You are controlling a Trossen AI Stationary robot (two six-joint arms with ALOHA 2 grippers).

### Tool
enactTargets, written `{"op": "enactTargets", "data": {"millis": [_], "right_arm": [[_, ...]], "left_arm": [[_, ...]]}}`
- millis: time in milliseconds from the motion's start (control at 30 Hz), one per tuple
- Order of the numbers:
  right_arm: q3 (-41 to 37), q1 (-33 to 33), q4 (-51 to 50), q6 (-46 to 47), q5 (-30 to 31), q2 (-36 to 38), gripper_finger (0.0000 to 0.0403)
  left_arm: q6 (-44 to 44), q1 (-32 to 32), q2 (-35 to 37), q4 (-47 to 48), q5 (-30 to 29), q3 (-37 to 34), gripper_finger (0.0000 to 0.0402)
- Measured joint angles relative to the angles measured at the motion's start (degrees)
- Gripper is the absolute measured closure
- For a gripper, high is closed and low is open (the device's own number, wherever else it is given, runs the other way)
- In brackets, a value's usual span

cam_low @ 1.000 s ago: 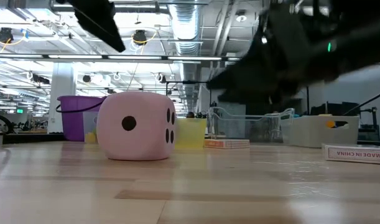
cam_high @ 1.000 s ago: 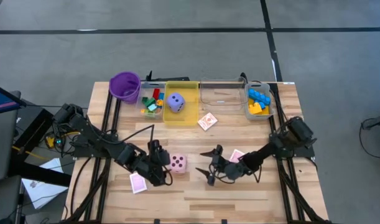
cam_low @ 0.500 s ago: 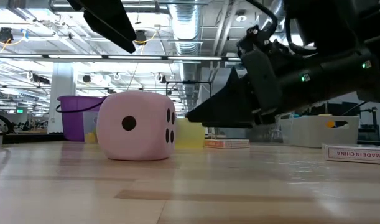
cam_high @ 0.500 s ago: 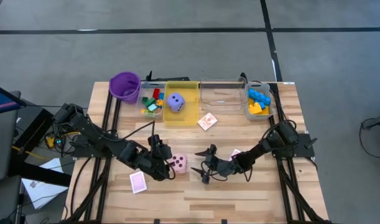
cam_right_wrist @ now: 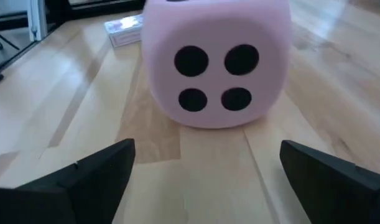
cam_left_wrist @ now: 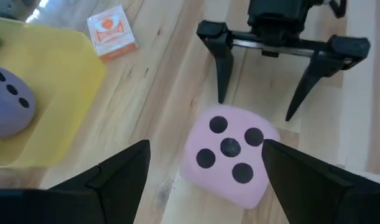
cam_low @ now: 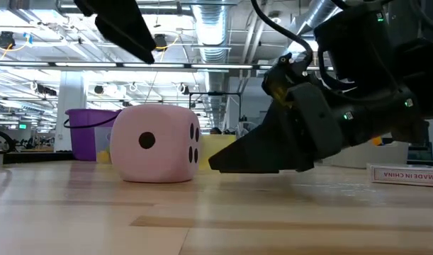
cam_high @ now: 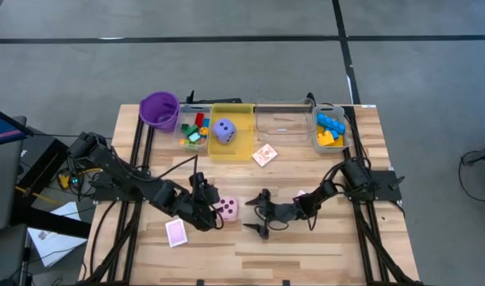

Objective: Pick & Place Toys
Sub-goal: Put the large pink dice into the yellow bin

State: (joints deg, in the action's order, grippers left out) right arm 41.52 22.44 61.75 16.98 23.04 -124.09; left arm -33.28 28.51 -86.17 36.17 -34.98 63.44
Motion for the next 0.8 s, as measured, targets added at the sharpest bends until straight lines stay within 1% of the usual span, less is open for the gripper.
{"op": "enactTargets", "data": {"millis": [67, 167, 300, 367, 567, 800], "right_arm": [[0.0, -0.1, 0.0, -1.4, 0.2, 0.0, 0.0013], [0.0, -0.1, 0.0, -3.2, 0.7, 0.0, 0.0006], [0.0, -0.5, 0.0, -3.3, 1.3, 0.0, 0.0008], [0.0, -0.9, 0.0, -3.3, 1.3, 0.0, 0.0006], [0.4, -2.0, -0.1, -2.6, 1.7, 0.0, 0.0005], [3.9, -2.7, -2.8, -2.6, 1.6, 0.0, 0.0004]], "left_arm": [[0.0, 0.0, 0.0, -2.4, 0.0, -1.9, 0.0101], [0.0, 0.0, 0.0, -6.9, 0.3, -5.7, 0.0101], [0.0, -0.3, 0.0, -12.2, 0.3, -10.2, 0.0101], [0.0, -0.3, 0.0, -13.3, 0.3, -11.8, 0.0101], [-0.1, -0.3, 0.0, -13.5, 0.3, -13.6, 0.0101], [-0.1, -0.3, 0.0, -13.7, 0.3, -13.6, 0.0101]]}}
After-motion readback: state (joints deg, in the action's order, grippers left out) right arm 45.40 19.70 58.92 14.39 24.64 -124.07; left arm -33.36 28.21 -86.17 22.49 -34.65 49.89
